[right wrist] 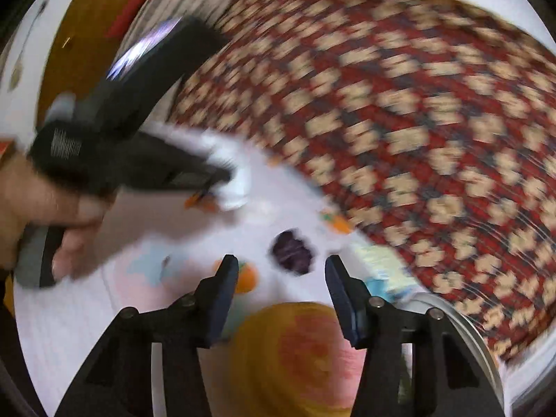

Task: Organize soft objects
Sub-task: 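Lift the white mesh cloth with the left tool while the right tool grasps the light blue cloth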

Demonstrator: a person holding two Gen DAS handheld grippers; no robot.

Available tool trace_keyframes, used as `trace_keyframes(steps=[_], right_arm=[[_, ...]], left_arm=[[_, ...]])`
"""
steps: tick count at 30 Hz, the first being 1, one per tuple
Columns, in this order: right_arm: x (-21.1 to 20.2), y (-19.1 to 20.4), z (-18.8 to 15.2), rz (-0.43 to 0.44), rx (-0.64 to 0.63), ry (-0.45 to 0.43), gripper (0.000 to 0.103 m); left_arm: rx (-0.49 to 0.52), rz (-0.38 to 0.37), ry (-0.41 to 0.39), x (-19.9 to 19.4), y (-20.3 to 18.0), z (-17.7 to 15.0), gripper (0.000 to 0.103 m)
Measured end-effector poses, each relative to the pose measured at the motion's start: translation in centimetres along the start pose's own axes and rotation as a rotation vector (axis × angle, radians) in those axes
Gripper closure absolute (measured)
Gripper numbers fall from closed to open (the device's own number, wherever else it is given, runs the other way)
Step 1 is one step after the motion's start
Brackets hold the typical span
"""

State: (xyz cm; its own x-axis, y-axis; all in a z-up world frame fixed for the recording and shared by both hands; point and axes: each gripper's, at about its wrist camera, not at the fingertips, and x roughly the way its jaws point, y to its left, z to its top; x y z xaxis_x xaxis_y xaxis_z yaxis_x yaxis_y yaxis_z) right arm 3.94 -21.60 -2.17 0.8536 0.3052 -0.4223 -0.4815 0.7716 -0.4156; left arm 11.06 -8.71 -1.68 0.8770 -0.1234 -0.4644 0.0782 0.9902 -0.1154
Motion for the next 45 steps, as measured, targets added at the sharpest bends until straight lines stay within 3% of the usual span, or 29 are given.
trace_keyframes(steps=[10,17,18,20,22,28,36,45], right_arm=[[3.7,2.6,1.4,0.139,-0.268,0.298,0.049],[5.8,2.5,1.6,0.204,-0.339,0.443,0.049],[6.0,2.5,1.6,0.206,-0.343,0.445,0.051],[6.1,2.3,1.7,0.246,-0.318,0.457,0.073],[6.2,2.1,1.6,0.266,-0.297,0.469,0.077],[5.5,1.3,1.6,0.275,-0.225,0.415,0.082],[3.4,-0.6,2.2,0.236,-0.027,0.232,0.083],[1.7,-2.2,1.2,0.192,0.191,0.016,0.083]], left_arm=[[-0.003,-0.014,-0.004,-0.2,0.0,-0.1,0.092],[-0.019,-0.026,0.007,0.0,0.3,0.0,0.092],[-0.023,-0.029,0.010,0.1,0.4,0.0,0.092],[-0.035,-0.032,0.009,0.1,0.6,0.0,0.092],[-0.041,-0.034,0.006,0.1,0.8,0.0,0.092],[-0.052,-0.020,-0.026,-0.5,1.0,-0.1,0.092],[-0.066,-0.007,-0.067,-1.3,1.3,-0.1,0.092],[0.038,0.057,-0.144,-2.7,-0.8,-0.3,0.092]])
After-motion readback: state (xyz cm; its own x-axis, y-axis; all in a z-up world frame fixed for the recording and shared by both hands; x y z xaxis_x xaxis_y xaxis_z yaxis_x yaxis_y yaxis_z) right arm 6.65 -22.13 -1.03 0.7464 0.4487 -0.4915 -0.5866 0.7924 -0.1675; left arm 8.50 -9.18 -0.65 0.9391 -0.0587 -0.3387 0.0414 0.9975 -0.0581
